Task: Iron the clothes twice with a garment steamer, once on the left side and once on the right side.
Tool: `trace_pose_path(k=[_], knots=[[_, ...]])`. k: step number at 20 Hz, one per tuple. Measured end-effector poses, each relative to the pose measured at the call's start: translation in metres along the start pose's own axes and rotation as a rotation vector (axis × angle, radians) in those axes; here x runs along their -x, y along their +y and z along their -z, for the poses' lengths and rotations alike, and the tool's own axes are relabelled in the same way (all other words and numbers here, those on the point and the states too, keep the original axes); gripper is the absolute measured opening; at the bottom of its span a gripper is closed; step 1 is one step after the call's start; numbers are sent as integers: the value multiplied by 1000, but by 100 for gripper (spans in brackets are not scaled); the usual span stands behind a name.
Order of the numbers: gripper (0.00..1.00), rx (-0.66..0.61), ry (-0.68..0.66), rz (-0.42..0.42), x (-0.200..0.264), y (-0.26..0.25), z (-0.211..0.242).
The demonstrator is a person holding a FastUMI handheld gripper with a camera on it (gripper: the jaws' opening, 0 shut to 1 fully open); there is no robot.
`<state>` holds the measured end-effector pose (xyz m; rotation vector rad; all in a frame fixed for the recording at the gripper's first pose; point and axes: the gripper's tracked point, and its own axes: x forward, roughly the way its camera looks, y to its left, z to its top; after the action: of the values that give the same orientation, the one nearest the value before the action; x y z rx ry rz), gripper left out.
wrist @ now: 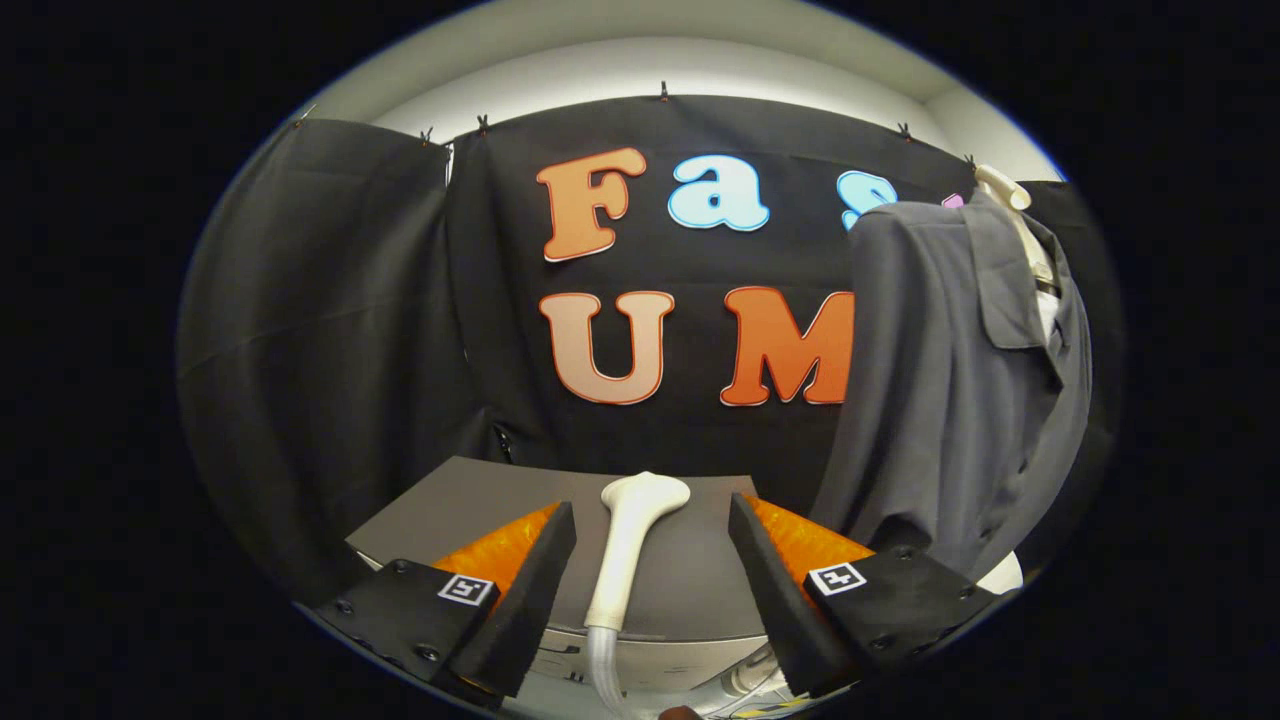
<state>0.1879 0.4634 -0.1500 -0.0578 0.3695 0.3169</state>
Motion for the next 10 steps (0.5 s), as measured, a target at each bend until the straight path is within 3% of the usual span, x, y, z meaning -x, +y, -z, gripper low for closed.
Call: trace_pose_path(k=[10], knots=[[98, 31, 229, 35, -106, 22, 61]])
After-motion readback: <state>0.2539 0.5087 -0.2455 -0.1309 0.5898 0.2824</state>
